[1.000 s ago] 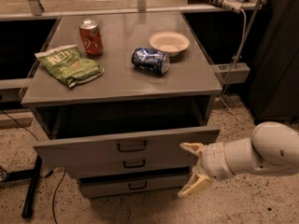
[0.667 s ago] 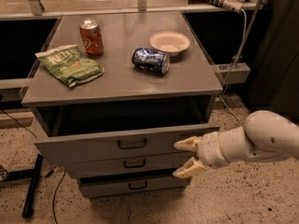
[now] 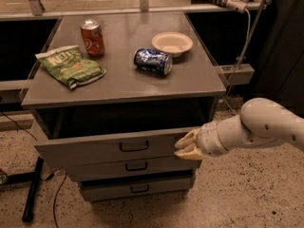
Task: Close top drawer
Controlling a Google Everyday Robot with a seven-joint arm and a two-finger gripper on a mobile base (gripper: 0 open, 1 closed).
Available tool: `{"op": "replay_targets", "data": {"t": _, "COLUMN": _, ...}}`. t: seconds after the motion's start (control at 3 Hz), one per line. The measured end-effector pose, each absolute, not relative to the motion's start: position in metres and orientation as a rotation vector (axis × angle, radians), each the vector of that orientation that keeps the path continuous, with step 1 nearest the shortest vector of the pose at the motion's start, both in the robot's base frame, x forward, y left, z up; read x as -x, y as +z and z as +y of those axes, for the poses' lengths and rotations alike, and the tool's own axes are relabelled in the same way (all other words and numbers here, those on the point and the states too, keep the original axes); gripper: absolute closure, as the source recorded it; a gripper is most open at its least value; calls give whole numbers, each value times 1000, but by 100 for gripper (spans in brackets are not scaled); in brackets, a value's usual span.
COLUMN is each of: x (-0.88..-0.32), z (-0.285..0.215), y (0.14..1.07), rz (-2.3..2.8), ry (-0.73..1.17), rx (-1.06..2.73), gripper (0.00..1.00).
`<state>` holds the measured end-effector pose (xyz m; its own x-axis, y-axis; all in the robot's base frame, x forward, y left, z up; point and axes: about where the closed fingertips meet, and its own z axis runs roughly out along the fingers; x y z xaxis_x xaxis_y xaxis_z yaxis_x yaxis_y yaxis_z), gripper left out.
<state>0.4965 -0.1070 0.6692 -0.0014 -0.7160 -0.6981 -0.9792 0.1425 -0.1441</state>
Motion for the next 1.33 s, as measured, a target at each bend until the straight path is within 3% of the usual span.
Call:
{"op": "replay_targets", "data": {"t": 0.67, "x": -497, "z": -107, "y": 669, "rz": 1775, "ry": 519, "rx": 1631, "gripper": 16}}
{"op": "replay_targets", "data": {"t": 1.0, "x": -508, "z": -98, "y": 670, "rz": 1764, "ry": 487, "rx": 1658, "gripper": 0}}
{"op": "replay_targets", "data": {"t": 1.33, "x": -508, "z": -98, "y": 670, "rz": 1763, "ry": 487, "rx": 1658, "gripper": 0}}
